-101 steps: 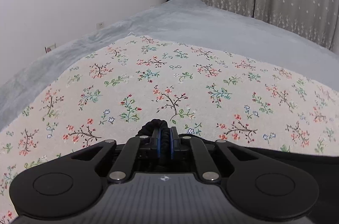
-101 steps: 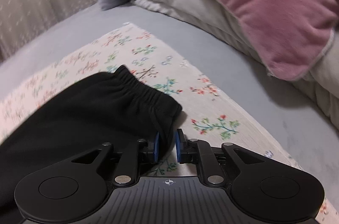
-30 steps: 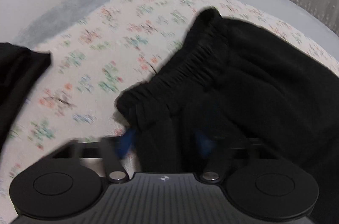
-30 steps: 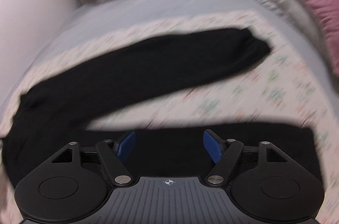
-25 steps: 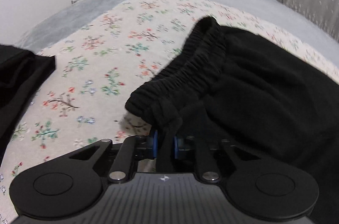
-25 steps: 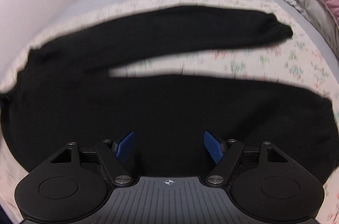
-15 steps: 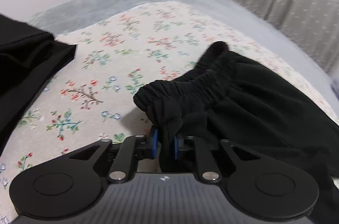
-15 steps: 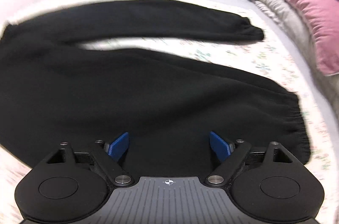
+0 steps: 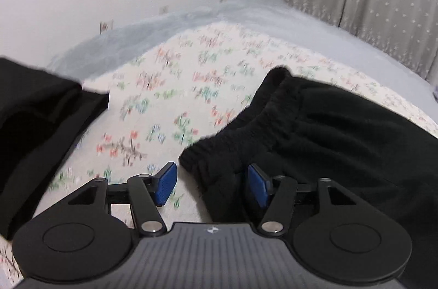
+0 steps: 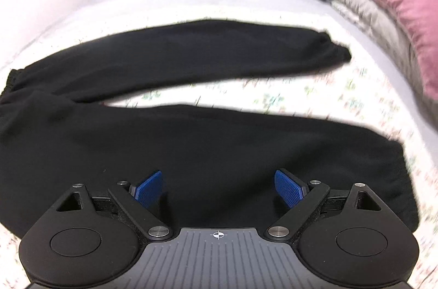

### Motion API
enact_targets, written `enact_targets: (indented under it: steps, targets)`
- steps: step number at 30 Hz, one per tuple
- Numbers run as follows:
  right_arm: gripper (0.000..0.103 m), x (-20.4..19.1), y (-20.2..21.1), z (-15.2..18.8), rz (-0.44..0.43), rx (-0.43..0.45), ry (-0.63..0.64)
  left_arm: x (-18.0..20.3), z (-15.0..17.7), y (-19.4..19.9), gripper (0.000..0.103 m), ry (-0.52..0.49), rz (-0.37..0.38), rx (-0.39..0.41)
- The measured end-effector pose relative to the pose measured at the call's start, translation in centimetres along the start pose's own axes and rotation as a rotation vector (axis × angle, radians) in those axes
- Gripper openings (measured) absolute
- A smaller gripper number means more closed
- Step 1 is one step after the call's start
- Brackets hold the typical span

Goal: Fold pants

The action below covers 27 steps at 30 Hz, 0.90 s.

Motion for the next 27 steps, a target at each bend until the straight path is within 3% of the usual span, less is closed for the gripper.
enact_targets:
  steps: [3,13,15,17,20,26,27]
  targets:
    - [0.091,1.3,-0.5,-0.2,0.009,0.002,-0.05,0.8,-0.3,0.3,0.083,-0.03,0.03,0.031]
    - [0.091,1.3,-0.3,0.8,0.0,-0.011,-0.084,3.4,-1.3,-1.1,0.083,-0.104,0.043,0.047]
    - [0.091,1.4,-0.4,1.0,-0.001,-0.019,-0.094,4.8,-2.2,-2.6,0.084,-0.152,0.049,0.005]
    - [0.091,1.5,-0.5,1.2,0.012,-0.026,-0.082,6.4,-2.9,-4.2,0.087,-0.175,0.061,-0.037]
    - [0.091,1.7,-0.7,1.3,0.018,-0.029,-0.094,8.5,-3.5,-6.7,0.098,-0.221,0.07,-0.026]
    - [0.091,2.0,-0.8,1.0,0.01,-0.016,-0.109,11.6,-1.7,-11.6,0.098,-0.336,0.029,-0.049]
    - [0.091,2.0,-0.9,0.9,0.006,-0.017,-0.111,11.6,-1.3,-11.9,0.09,-0.334,0.031,-0.047]
Point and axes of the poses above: each gripper's, at about its wrist camera, not at the fingertips, and y roughly against the way its jaws point, x to its right, z to its underside, the point moved 3 cm from there along -y, roughly the way its jaws point, and after that the axes turned 13 degrees about y, right-handed, at the moved point
